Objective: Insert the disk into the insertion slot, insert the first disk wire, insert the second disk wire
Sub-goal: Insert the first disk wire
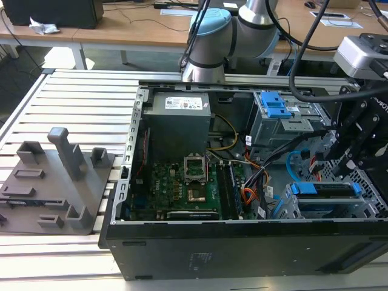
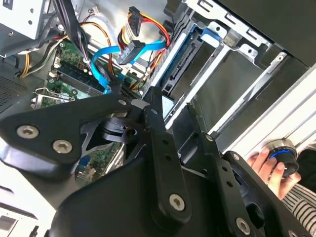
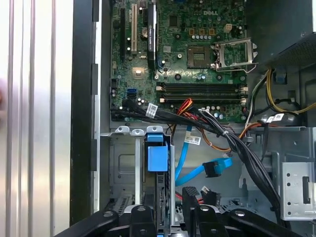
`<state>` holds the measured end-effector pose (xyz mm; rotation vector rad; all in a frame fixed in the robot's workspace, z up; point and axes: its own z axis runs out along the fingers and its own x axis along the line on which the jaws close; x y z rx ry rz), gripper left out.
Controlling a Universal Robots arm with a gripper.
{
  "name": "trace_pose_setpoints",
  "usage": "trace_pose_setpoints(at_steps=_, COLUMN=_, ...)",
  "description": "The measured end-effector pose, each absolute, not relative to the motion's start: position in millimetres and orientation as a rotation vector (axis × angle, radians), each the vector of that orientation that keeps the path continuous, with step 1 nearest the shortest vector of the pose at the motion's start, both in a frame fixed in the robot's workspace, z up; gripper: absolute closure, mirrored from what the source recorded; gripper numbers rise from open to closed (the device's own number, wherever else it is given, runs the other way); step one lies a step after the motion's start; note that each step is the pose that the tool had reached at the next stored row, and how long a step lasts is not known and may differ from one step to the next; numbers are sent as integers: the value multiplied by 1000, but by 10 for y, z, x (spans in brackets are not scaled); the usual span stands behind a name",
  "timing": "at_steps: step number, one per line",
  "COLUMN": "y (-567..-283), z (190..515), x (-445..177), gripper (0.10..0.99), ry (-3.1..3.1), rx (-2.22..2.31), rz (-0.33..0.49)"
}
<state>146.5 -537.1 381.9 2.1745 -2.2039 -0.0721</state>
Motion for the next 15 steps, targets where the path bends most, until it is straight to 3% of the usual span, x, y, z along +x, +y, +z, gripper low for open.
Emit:
trace_pose_setpoints(at_steps=8, y=-5319, z=3729, x=1491, gripper=725, ry=-2203, rx=2174, rz=-72)
trace_pose_setpoints(at_steps=15, y=-4983, z=3673, x=1553, gripper=725, ry=-2213, rx=2165, rz=-73)
